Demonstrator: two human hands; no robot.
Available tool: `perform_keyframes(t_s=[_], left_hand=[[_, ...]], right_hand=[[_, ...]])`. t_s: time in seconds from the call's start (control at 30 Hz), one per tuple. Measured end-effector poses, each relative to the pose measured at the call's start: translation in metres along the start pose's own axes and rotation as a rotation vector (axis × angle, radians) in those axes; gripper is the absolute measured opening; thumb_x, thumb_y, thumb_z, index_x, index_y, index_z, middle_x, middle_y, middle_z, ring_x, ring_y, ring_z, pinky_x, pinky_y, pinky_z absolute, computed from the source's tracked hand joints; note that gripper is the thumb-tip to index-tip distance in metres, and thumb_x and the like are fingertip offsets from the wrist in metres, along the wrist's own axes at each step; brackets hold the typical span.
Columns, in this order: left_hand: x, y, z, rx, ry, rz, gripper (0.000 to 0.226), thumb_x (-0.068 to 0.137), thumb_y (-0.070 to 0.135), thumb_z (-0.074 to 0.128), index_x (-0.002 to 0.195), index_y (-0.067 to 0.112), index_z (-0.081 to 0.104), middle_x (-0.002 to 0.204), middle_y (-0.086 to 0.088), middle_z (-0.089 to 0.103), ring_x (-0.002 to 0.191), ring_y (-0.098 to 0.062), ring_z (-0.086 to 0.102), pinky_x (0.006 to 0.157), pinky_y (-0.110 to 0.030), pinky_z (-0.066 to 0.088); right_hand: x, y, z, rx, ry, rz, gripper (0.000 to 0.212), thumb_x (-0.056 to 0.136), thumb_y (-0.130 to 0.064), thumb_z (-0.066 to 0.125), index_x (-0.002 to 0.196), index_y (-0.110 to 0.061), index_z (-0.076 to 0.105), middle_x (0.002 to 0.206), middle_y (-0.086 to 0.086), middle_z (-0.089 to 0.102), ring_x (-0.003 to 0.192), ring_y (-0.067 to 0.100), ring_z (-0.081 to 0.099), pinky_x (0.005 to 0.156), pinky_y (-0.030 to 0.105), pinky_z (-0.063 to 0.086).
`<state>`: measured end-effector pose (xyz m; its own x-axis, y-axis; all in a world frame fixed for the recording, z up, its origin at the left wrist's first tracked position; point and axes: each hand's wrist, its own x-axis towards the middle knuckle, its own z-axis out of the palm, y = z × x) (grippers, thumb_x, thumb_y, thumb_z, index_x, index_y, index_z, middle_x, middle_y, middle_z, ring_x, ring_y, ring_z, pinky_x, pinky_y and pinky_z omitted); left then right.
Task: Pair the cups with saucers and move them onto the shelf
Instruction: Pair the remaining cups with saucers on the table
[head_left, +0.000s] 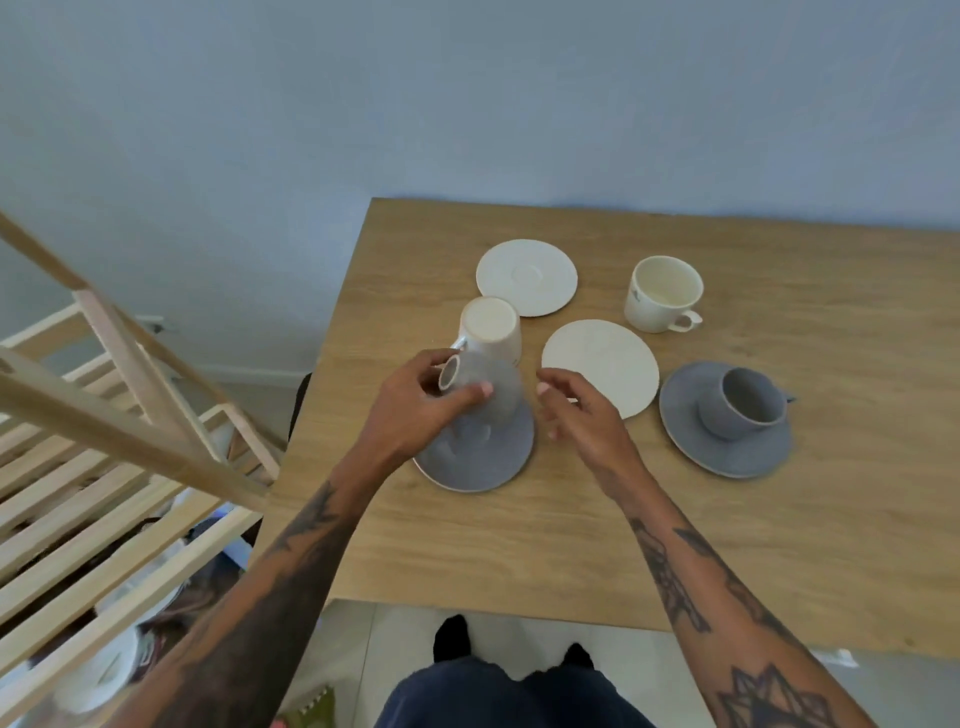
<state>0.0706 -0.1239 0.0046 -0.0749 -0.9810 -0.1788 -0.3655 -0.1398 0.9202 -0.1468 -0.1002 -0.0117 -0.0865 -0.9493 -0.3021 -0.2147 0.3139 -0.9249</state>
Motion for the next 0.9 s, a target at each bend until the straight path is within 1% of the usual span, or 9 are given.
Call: perform_keyframes(t_s=[0.07,0.17,0.3,0.4,0.53,0.6,0.7,0.8,0.9], left_hand=[[-0.001,0.000,-0.005,-0.369,-0.035,-0.151,0.060,0.071,0.050,0.080,0.119,0.016,0.069,0.100,0.005,0.078,0.096,-0.014,0.072,0.074,-0.024,0.055],[-0.006,0.002,-0.007,-0.780,-0.119,-0.302,0.061,0.083,0.042,0.070,0.129,0.003,0.061,0.111,-0.018,0.070,0.100,-0.031,0.064,0.087,-0.037,0.053],[-0.012,-0.001,-0.008,-1.055,-0.205,-0.393,0.064,0.092,0.037,0.063,0.140,-0.002,0.050,0.126,-0.031,0.060,0.109,-0.038,0.060,0.093,-0.041,0.050],[-0.016,-0.001,-0.008,-1.101,-0.301,-0.400,0.056,0.093,0.036,0.062,0.135,-0.001,0.055,0.130,-0.031,0.059,0.110,-0.037,0.062,0.088,-0.038,0.056],[-0.011,-0.001,-0.018,-0.859,-0.349,-0.315,0.045,0.095,0.043,0.060,0.122,0.008,0.066,0.111,-0.015,0.073,0.094,-0.027,0.070,0.080,-0.035,0.057],[-0.008,-0.007,-0.026,-0.470,-0.131,-0.242,0.043,0.094,0.051,0.059,0.110,0.014,0.073,0.098,-0.003,0.078,0.088,-0.019,0.073,0.073,-0.030,0.056],[-0.004,-0.026,-0.038,0.026,0.307,-0.137,0.027,0.092,0.041,0.063,0.103,0.019,0.073,0.088,0.013,0.071,0.082,-0.004,0.065,0.072,-0.021,0.050],[0.000,-0.041,-0.042,0.252,0.165,-0.194,0.036,0.088,0.036,0.067,0.118,0.017,0.067,0.094,0.008,0.066,0.086,-0.007,0.062,0.071,-0.021,0.043],[-0.003,-0.046,-0.034,0.277,0.042,-0.231,0.043,0.086,0.031,0.070,0.125,0.014,0.063,0.093,0.004,0.066,0.088,-0.014,0.065,0.073,-0.027,0.049]], right_hand=[[-0.001,-0.009,0.002,0.191,-0.089,0.044,0.020,0.098,-0.033,0.062,0.115,-0.042,0.068,0.124,0.005,0.069,0.106,0.022,0.072,0.079,0.032,0.057],[-0.006,-0.020,0.007,0.227,-0.211,-0.034,0.041,0.087,-0.037,0.073,0.124,-0.048,0.063,0.132,-0.008,0.066,0.107,0.017,0.072,0.083,0.032,0.058],[-0.014,-0.033,0.021,-0.035,-0.181,-0.179,0.080,0.067,-0.057,0.084,0.139,-0.050,0.049,0.134,-0.027,0.058,0.111,0.004,0.066,0.089,0.026,0.058],[-0.018,-0.039,0.029,-0.135,-0.113,-0.271,0.083,0.066,-0.058,0.086,0.138,-0.049,0.046,0.136,-0.024,0.055,0.119,-0.002,0.060,0.087,0.022,0.057],[-0.019,-0.044,0.033,-0.180,0.018,-0.307,0.082,0.067,-0.055,0.084,0.139,-0.033,0.052,0.129,-0.020,0.057,0.110,-0.004,0.062,0.080,0.018,0.055],[-0.019,-0.045,0.033,-0.248,0.047,-0.322,0.080,0.067,-0.053,0.085,0.137,-0.032,0.053,0.127,-0.019,0.056,0.109,-0.002,0.061,0.079,0.017,0.055],[-0.019,-0.040,0.035,-0.398,0.053,-0.348,0.078,0.067,-0.047,0.087,0.135,-0.031,0.052,0.125,-0.016,0.051,0.109,-0.006,0.055,0.081,0.009,0.047],[-0.018,-0.029,0.038,-0.521,0.039,-0.324,0.081,0.068,-0.043,0.088,0.138,-0.026,0.051,0.127,-0.010,0.050,0.111,0.002,0.053,0.077,0.004,0.039],[-0.016,-0.018,0.043,-0.573,0.033,-0.299,0.083,0.068,-0.043,0.087,0.139,-0.025,0.050,0.127,-0.010,0.049,0.115,0.006,0.052,0.079,0.005,0.037]])
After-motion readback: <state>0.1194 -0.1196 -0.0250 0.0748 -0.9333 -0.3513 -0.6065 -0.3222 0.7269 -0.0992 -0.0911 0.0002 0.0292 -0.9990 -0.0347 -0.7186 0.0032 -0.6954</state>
